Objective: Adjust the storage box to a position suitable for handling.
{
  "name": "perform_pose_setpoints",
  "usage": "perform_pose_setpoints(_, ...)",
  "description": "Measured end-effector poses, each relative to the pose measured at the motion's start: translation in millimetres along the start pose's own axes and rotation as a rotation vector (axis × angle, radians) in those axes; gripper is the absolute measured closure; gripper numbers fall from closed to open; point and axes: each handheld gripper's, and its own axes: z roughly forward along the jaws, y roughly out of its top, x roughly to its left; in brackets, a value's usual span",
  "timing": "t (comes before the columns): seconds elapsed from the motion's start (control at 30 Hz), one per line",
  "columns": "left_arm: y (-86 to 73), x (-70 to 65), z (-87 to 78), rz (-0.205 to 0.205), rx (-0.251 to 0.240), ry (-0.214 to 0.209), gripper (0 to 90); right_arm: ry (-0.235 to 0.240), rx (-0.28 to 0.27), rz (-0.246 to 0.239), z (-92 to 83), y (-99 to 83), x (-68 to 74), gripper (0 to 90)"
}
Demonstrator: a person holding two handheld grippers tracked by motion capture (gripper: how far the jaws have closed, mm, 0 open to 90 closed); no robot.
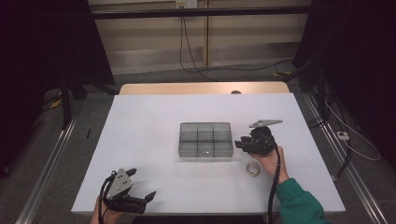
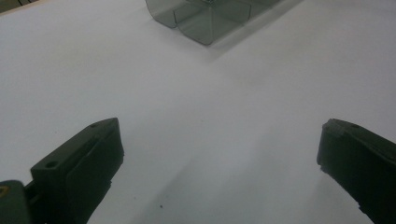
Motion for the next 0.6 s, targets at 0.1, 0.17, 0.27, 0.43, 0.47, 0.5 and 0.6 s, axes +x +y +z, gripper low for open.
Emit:
perform_pose_setpoints(0.1,-0.2,0.2,0.1,-0.001,0.002,-0.001,0.3,0.018,0.001,-0.024,-7.6,-4.7,0.9,46.0)
perform_pose_setpoints(0.17,-0.1,0.7,0.4,0.007,0.006,-0.006,0.3,0.031,0.000,-0.026,-11.9,-8.3,1.0,38.1)
perform_pose_setpoints(0.27,0.1,1.1,0.8,0.005,0.013,-0.012,0.3,0.044,0.006,-0.029,-14.8,-11.6,1.5,27.0)
perform_pose_setpoints(0.43,0.0,1.5,1.4,-0.010,0.002,-0.010,0.4,0.089,0.026,-0.035,-22.0,-22.2,9.0,10.9)
perform_pose_setpoints(0.47,-0.1,2.3,1.5,0.000,0.011,-0.013,0.4,0.097,0.022,-0.038,-23.0,-23.1,10.3,6.4)
perform_pose_setpoints(0.5,-0.1,2.2,1.9,0.000,0.011,-0.015,0.4,0.097,0.022,-0.038,-23.0,-23.1,10.3,6.4)
perform_pose_setpoints(0.6,0.3,1.7,2.2,0.001,0.008,-0.016,0.4,0.120,0.021,-0.044,-26.1,-27.3,15.9,0.3)
